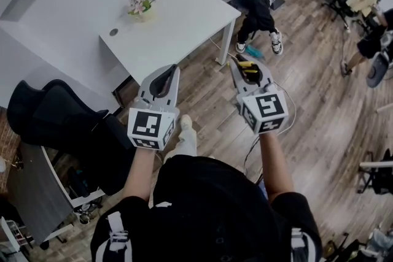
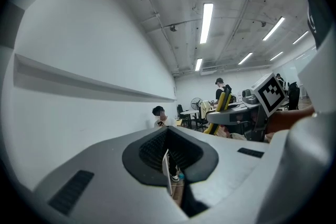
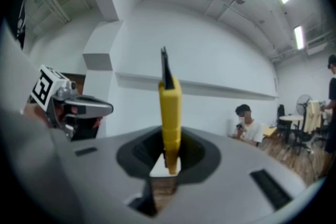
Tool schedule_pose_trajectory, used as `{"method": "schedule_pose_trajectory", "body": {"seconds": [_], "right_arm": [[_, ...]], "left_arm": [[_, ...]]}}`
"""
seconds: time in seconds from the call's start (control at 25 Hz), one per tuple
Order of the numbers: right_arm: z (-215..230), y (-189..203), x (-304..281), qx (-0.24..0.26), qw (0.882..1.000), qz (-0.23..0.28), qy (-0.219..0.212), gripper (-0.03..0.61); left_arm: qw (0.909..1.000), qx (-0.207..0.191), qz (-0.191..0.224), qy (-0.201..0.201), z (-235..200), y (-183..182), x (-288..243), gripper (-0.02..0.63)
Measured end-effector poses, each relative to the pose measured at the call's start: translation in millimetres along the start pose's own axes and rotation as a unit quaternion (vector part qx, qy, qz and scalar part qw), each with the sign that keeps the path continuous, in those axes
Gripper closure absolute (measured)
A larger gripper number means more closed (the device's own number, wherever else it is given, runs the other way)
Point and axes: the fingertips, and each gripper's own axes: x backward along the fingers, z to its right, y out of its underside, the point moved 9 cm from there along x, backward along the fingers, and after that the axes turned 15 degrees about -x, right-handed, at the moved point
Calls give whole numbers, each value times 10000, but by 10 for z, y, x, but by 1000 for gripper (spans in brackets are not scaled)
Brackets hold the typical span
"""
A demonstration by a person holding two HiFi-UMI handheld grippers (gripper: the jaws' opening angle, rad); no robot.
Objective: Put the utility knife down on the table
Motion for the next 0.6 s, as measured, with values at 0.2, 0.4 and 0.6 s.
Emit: {"method": "schedule_pose_trajectory", "body": {"seconds": [0.2, 0.4, 0.6], "right_arm": [[109, -51, -309, 11, 10000, -6, -32, 495], [263, -67, -707, -24, 10000, -62, -54, 495], [411, -99, -1134, -94, 9999, -106, -55, 495]], "left_arm": [[9999, 99, -91, -43, -199, 102, -257, 594], [9998, 200, -73, -42, -447, 232, -583, 595], [9997, 217, -89, 12, -704, 341, -926, 594]]}}
